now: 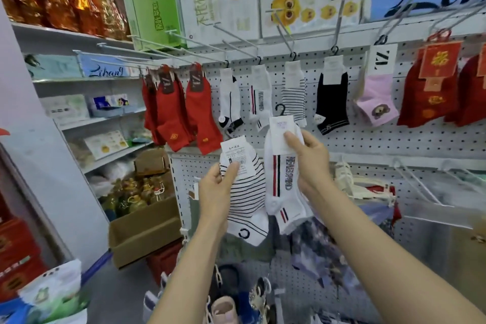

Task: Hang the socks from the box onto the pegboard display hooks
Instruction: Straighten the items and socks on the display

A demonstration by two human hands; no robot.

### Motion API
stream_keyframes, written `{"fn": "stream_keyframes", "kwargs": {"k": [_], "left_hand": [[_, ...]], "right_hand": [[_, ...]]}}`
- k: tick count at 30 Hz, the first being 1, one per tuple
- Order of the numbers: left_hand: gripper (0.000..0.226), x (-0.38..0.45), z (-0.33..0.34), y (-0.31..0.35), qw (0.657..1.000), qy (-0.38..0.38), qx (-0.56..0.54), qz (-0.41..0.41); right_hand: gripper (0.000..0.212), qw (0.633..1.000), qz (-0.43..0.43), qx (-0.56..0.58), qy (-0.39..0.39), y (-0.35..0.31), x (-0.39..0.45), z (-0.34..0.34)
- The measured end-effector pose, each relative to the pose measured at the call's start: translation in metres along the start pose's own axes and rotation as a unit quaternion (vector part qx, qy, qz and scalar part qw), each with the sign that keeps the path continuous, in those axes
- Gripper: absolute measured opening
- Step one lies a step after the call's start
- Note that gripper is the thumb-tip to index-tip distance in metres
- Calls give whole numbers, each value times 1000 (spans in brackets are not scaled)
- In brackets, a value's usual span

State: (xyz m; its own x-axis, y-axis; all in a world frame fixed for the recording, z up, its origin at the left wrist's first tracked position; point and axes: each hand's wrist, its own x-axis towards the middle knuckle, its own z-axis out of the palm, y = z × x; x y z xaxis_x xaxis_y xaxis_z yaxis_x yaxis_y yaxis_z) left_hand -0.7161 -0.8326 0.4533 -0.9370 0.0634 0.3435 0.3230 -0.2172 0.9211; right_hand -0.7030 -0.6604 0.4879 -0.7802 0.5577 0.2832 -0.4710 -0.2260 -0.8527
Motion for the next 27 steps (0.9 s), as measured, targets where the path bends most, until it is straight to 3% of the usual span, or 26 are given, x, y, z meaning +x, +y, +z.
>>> {"fn": "stream_keyframes", "kwargs": {"k": [8, 16, 27], "left_hand": [[22, 78, -13, 3, 999, -22, -15, 30], [17, 139, -25, 6, 997, -59, -15, 52], [17, 207, -60, 5, 990, -128, -30, 56]], "right_hand": [[32, 991, -125, -53, 9, 3, 99, 54], [38, 975, -189, -101, 61, 11, 189, 98], [48, 944, -259, -179, 95, 10, 234, 149]]}}
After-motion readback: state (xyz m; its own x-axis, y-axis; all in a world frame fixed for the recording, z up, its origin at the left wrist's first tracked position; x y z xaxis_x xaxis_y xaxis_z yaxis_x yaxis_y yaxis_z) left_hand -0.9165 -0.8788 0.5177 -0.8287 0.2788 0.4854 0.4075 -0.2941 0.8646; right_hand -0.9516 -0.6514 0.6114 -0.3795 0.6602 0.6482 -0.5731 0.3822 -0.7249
